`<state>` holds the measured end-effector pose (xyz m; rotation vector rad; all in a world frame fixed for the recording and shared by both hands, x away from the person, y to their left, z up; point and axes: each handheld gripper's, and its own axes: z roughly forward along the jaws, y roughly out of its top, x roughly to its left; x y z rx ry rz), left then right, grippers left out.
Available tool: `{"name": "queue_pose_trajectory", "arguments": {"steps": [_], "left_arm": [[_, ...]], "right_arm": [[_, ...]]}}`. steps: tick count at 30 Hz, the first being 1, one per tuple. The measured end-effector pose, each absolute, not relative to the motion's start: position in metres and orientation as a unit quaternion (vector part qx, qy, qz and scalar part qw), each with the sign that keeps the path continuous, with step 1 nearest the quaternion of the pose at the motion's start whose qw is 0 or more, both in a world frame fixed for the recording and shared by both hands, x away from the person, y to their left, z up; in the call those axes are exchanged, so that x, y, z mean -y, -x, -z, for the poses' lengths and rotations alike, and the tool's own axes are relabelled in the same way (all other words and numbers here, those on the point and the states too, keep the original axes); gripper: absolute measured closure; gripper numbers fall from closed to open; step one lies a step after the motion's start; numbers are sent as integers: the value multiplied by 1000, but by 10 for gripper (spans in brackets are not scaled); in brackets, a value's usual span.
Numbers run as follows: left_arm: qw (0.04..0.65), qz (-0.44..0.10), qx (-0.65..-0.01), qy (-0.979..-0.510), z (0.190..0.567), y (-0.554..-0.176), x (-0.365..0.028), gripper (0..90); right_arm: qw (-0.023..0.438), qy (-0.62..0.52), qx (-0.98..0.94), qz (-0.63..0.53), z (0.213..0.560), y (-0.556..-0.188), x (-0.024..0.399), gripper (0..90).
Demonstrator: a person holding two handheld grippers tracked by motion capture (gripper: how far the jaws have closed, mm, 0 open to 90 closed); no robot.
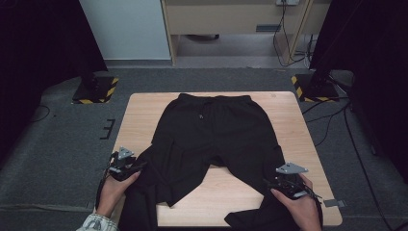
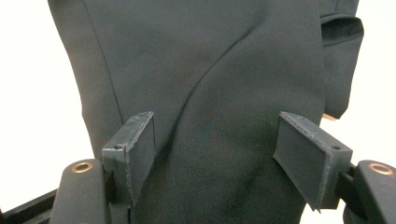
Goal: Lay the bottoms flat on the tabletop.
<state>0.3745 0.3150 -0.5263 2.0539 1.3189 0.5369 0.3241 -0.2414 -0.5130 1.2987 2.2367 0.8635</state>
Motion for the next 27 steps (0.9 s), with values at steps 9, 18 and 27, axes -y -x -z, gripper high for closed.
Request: {"name": "queue_pose_trajectory", "arguments": {"steps": [9, 18, 27], "left_arm": [[295, -179, -487, -802, 518, -326, -320, 722], [285, -217, -474, -804, 507, -308, -303, 555], [282, -227, -465, -808, 510, -321, -287, 517]], "right_arm": [[209, -468, -799, -313, 512, -324, 244, 336], [191, -439, -822, -307, 512, -313, 234, 320], [151, -431, -843, -285, 516, -299, 243, 563]]}}
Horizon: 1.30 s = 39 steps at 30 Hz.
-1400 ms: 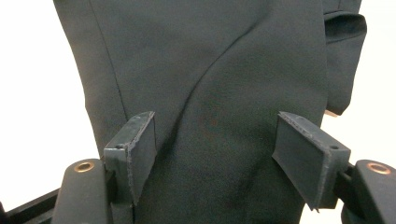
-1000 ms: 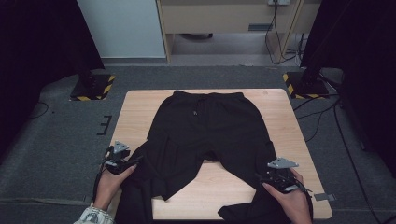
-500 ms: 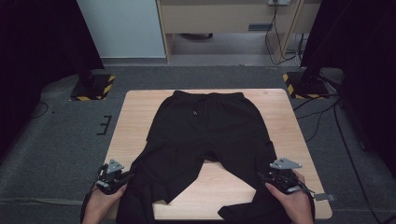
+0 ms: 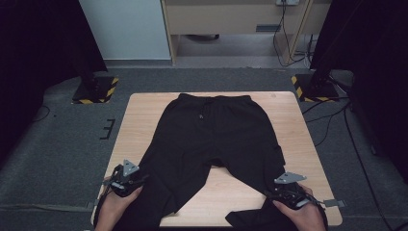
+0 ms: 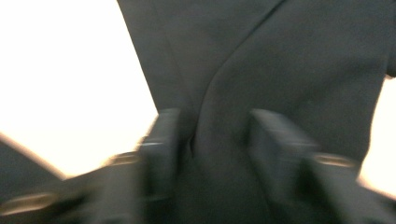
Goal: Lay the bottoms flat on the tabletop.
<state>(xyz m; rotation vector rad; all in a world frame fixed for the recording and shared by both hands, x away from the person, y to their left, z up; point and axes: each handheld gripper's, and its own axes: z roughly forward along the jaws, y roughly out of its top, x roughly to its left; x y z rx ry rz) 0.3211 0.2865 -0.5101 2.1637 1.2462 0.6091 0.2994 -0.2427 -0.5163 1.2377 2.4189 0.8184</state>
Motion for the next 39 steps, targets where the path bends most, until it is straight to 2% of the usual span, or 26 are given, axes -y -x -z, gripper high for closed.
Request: {"name": "queue_pose_trajectory", "arguments": {"steps": [2, 3, 4, 10, 13, 14, 15, 16, 18, 19, 21, 22, 24, 27, 29, 31, 32, 33, 34, 35, 39], "left_arm": [[285, -227, -465, -807, 510, -321, -286, 519], [287, -227, -464, -807, 510, -320, -286, 519], [289, -228, -462, -807, 509, -320, -285, 519], [298, -230, -454, -808, 508, -319, -282, 518], [297, -229, -454, -808, 509, -319, -283, 515], [296, -229, -454, -808, 509, -319, -283, 513], [296, -228, -455, -808, 509, -319, -284, 513], [296, -228, -455, -808, 510, -319, -285, 512], [295, -227, -455, -809, 511, -319, -285, 511], [295, -226, -455, -809, 512, -319, -286, 508], [293, -224, -456, -810, 513, -319, -287, 501], [294, -224, -457, -809, 513, -319, -287, 499], [293, -225, -458, -809, 513, -320, -288, 497], [293, -225, -457, -809, 513, -320, -288, 495], [290, -226, -456, -810, 513, -319, -287, 493], [291, -226, -457, -810, 513, -318, -288, 492], [291, -226, -457, -809, 513, -318, -289, 492], [292, -224, -458, -809, 514, -318, -289, 492], [292, -222, -459, -809, 515, -318, -290, 492], [292, -218, -459, -810, 516, -318, -290, 493], [289, -208, -456, -816, 520, -318, -288, 494]], "right_arm": [[153, -434, -841, -285, 515, -300, 250, 727], [153, -434, -841, -285, 515, -300, 250, 727], [150, -447, -838, -275, 513, -305, 259, 843], [155, -443, -838, -277, 499, -321, 265, 848], [142, -426, -840, -305, 489, -333, 240, 847], [115, -423, -835, -334, 489, -343, 215, 845], [115, -423, -835, -334, 489, -343, 215, 845], [96, -405, -832, -366, 493, -351, 187, 814], [89, -399, -832, -375, 495, -354, 181, 780], [87, -393, -833, -379, 499, -356, 173, 678], [103, -383, -842, -365, 502, -354, 164, 537], [125, -383, -842, -360, 501, -344, 166, 379], [142, -389, -839, -354, 501, -333, 172, 299], [150, -399, -842, -330, 512, -319, 178, 268], [150, -389, -855, -308, 519, -318, 178, 415], [148, -389, -856, -305, 520, -318, 178, 439], [142, -387, -857, -309, 518, -318, 182, 656], [142, -387, -857, -309, 518, -318, 182, 656], [134, -396, -854, -309, 517, -318, 189, 765], [128, -397, -855, -308, 516, -317, 194, 811], [127, -408, -855, -294, 513, -313, 214, 848]]}}
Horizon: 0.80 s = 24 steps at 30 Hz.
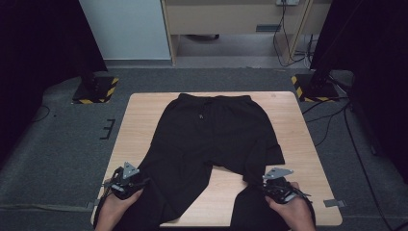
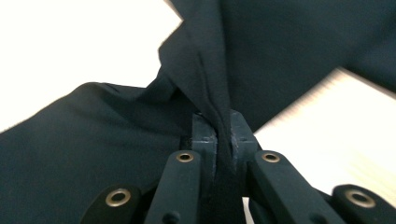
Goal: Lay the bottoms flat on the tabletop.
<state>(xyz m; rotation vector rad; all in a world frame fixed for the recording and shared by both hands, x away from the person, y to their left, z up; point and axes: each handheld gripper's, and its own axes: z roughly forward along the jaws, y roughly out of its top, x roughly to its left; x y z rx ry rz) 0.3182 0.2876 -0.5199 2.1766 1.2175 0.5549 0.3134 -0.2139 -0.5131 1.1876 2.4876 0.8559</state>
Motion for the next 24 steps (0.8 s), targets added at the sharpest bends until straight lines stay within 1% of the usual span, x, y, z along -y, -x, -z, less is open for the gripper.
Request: {"name": "queue_pose_trajectory", "arguments": {"steps": [1, 3, 5, 8, 10, 11, 13, 14, 15, 16, 17, 18, 19, 20, 21, 22, 24], "left_arm": [[290, -206, -457, -815, 520, -318, -287, 493], [292, -203, -456, -816, 520, -319, -286, 492], [296, -198, -456, -815, 521, -320, -285, 490], [299, -196, -456, -815, 521, -320, -284, 488], [302, -196, -456, -814, 521, -319, -285, 486], [304, -193, -457, -813, 522, -319, -285, 485], [309, -188, -460, -811, 522, -319, -287, 482], [312, -186, -461, -810, 523, -318, -287, 482], [313, -185, -461, -809, 523, -319, -287, 480], [313, -185, -461, -810, 523, -319, -287, 480], [313, -184, -460, -810, 523, -319, -287, 481], [312, -184, -457, -812, 523, -318, -286, 484], [312, -185, -457, -812, 523, -319, -286, 485], [312, -185, -457, -812, 523, -319, -286, 487], [313, -185, -455, -813, 523, -318, -286, 488], [313, -185, -455, -813, 523, -318, -286, 490], [313, -183, -454, -814, 522, -317, -286, 493]], "right_arm": [[138, -421, -852, -280, 511, -311, 233, 852], [140, -429, -849, -276, 510, -310, 242, 854], [164, -455, -840, -249, 505, -308, 278, 857], [178, -464, -835, -236, 499, -308, 298, 853], [154, -457, -841, -244, 497, -306, 303, 817], [136, -446, -849, -248, 497, -303, 301, 768], [112, -427, -860, -256, 497, -298, 294, 617], [112, -427, -860, -256, 497, -298, 294, 617], [115, -425, -852, -283, 492, -298, 289, 430], [115, -425, -852, -283, 492, -298, 289, 430], [119, -426, -846, -299, 489, -299, 287, 360], [123, -429, -830, -333, 482, -305, 281, 270], [124, -431, -826, -343, 480, -310, 277, 242], [124, -431, -826, -343, 480, -310, 277, 242], [129, -437, -815, -359, 478, -323, 269, 216], [129, -437, -815, -359, 478, -323, 269, 216], [138, -447, -804, -368, 481, -340, 260, 204]]}}
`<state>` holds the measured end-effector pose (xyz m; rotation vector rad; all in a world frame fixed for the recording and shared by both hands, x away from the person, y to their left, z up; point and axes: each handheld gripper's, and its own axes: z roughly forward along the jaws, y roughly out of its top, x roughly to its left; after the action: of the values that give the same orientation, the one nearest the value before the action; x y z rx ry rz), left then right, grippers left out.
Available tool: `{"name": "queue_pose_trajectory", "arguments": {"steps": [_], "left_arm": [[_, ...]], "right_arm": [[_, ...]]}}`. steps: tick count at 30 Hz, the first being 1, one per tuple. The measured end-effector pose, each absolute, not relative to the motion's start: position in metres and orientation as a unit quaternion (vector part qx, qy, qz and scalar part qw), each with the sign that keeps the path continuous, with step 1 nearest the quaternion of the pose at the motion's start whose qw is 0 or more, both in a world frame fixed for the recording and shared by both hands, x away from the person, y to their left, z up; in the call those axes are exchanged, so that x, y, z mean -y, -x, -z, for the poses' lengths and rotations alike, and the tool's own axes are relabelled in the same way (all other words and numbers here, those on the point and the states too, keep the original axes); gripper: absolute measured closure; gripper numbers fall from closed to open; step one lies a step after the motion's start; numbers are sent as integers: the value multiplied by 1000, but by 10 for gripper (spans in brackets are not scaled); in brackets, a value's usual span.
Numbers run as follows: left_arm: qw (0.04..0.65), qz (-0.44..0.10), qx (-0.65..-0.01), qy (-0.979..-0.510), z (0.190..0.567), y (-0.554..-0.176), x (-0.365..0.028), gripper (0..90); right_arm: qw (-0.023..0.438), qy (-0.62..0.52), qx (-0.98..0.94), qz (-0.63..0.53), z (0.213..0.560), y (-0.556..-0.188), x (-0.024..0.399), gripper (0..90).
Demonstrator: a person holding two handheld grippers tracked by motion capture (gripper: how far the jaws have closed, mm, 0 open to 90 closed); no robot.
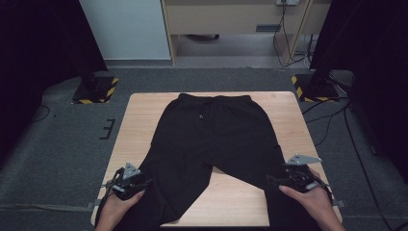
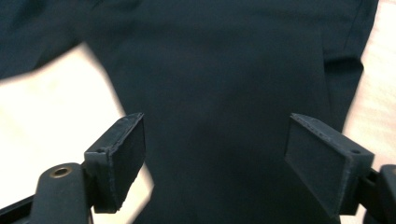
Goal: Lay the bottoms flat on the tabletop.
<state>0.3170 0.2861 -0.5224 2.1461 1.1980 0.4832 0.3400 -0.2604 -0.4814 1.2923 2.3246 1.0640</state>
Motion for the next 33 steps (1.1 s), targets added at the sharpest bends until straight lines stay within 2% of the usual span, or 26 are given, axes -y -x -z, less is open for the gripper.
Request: {"name": "queue_pose_trajectory", "arguments": {"steps": [3, 8, 10, 11, 14, 19, 27, 33], "left_arm": [[311, -179, -451, -817, 522, -313, -287, 502], [308, -174, -451, -820, 518, -307, -289, 494], [330, -194, -448, -808, 512, -311, -288, 462], [350, -209, -446, -797, 504, -319, -284, 411], [361, -215, -443, -792, 500, -329, -276, 385], [345, -200, -446, -801, 509, -353, -257, 311], [330, -177, -454, -809, 524, -348, -263, 301], [322, -181, -449, -814, 526, -343, -265, 300]], "right_arm": [[156, -472, -787, -367, 495, -374, 245, 218], [178, -476, -795, -330, 513, -392, 231, 241], [185, -471, -800, -322, 518, -394, 226, 245], [184, -470, -803, -317, 522, -396, 223, 251], [181, -472, -805, -311, 526, -396, 220, 259], [192, -477, -799, -312, 528, -388, 218, 267], [174, -474, -809, -301, 524, -356, 218, 303], [163, -465, -820, -290, 522, -340, 219, 314]]}}
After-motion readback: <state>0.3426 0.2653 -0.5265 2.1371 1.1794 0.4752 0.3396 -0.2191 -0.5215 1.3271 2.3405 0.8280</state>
